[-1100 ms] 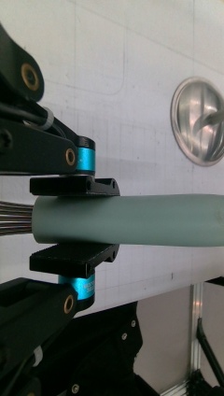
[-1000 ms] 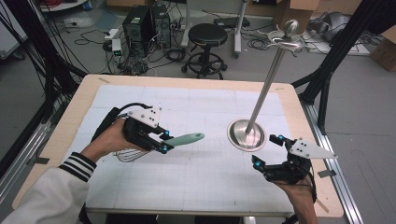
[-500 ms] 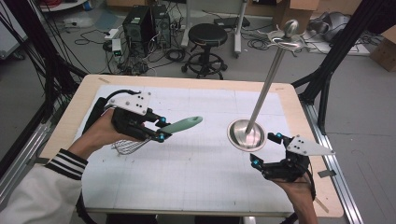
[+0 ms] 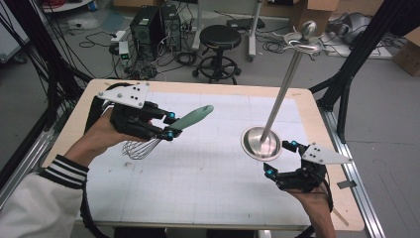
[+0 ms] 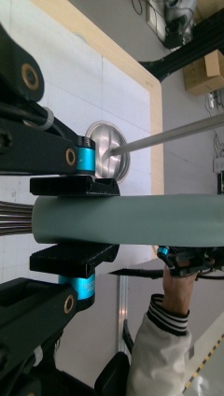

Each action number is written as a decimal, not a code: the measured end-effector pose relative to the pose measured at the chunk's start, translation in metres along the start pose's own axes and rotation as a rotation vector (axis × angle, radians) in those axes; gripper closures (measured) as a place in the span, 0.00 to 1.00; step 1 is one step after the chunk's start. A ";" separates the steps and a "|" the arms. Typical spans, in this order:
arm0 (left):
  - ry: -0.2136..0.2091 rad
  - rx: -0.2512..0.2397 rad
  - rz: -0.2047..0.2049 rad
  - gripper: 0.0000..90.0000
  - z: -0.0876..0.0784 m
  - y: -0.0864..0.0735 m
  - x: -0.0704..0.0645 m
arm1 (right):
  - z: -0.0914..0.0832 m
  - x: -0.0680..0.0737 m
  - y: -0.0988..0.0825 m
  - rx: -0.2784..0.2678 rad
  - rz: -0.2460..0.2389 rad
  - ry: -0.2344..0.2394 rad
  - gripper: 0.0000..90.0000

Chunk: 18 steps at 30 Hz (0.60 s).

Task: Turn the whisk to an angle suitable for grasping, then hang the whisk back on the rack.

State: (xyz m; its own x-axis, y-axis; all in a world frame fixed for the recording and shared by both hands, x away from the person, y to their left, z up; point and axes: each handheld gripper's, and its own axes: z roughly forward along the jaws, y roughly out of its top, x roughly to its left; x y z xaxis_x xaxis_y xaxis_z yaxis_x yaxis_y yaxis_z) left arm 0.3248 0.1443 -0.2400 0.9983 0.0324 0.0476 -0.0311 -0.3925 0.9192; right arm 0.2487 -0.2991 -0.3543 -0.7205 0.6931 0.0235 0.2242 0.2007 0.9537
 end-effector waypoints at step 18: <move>-0.022 0.014 -0.001 0.77 0.009 -0.003 0.003 | 0.001 0.002 0.004 0.018 -0.007 0.043 0.03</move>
State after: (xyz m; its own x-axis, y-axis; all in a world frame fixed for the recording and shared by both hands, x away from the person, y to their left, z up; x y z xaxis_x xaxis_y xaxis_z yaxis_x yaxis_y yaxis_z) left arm 0.3282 0.1375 -0.2466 0.9992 0.0124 0.0383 -0.0299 -0.4055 0.9136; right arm 0.2490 -0.2959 -0.3509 -0.7497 0.6611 0.0306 0.2306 0.2176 0.9484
